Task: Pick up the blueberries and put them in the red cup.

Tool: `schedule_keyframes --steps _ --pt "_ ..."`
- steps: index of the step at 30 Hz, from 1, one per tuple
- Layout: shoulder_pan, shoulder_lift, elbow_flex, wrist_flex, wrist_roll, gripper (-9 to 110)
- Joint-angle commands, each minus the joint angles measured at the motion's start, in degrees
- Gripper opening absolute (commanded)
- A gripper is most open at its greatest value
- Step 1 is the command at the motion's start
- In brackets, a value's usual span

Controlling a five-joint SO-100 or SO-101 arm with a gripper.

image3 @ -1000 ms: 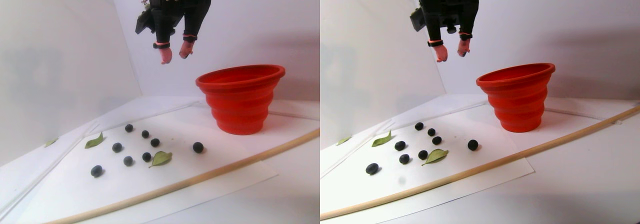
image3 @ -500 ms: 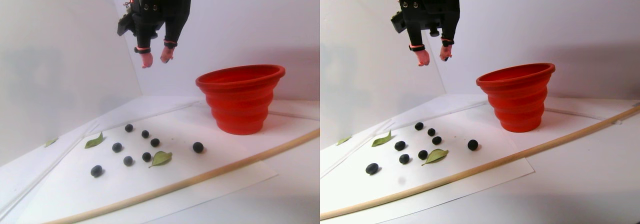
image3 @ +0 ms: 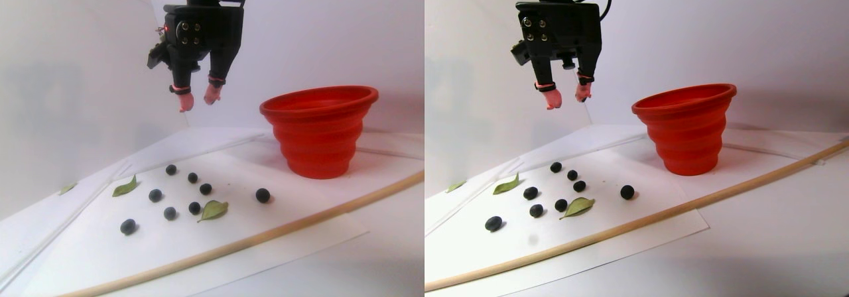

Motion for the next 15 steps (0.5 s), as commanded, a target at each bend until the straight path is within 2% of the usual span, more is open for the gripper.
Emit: schedule_keyframes --steps 1,15 --pt "-2.1 -0.2 -1.1 -1.3 -0.8 16" --pt "-3.3 -6.5 -0.9 -6.0 -2.7 16"
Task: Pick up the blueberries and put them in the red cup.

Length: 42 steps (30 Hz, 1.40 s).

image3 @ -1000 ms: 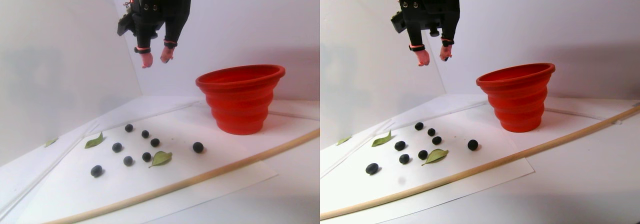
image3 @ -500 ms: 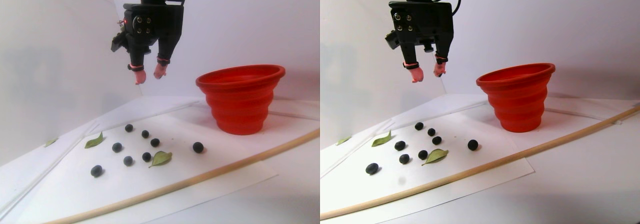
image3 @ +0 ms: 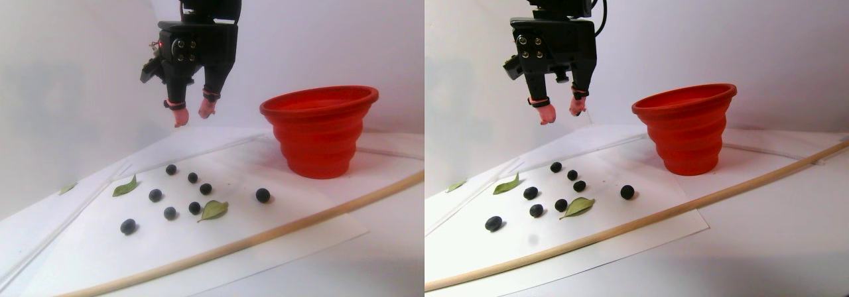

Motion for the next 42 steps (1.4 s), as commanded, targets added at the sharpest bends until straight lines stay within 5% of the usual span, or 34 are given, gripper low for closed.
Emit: schedule_keyframes --steps 1,42 --pt "-1.9 -0.8 -0.8 -2.5 -0.7 16" --pt "1.8 -24.0 -5.7 -21.6 -5.3 18"
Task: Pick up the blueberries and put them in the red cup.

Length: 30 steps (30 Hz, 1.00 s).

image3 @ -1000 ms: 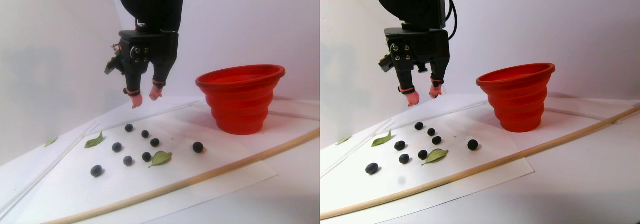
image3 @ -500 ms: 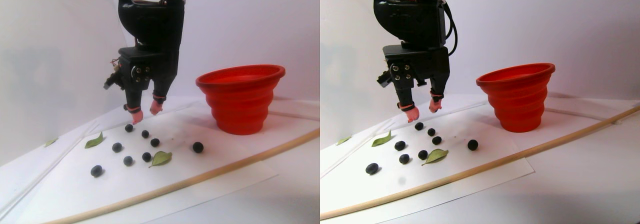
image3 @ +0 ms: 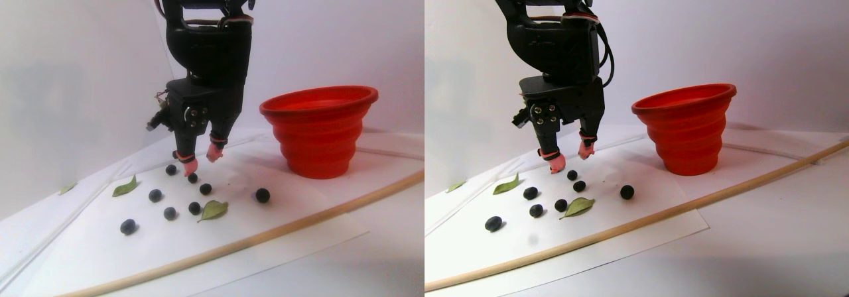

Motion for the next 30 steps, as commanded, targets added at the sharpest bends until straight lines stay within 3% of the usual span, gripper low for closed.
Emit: schedule_keyframes --steps 1,30 --pt "-0.3 0.5 -2.2 -1.1 0.3 18" --pt "-0.1 -10.9 -8.5 -6.7 0.7 18"
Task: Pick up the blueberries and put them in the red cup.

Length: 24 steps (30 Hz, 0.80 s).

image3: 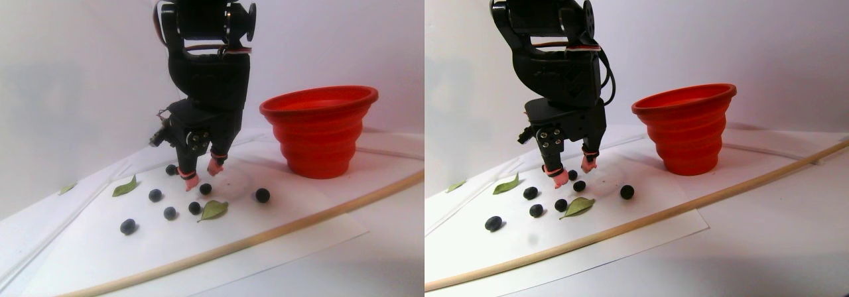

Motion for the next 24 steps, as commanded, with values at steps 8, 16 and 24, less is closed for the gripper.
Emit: schedule_keyframes --steps 8,16,24 --pt "0.2 -2.2 -4.0 -2.1 0.6 18" --pt "-0.1 -3.8 -5.6 -2.3 1.4 18" --pt "-0.4 -4.8 -6.1 -2.7 1.8 18"
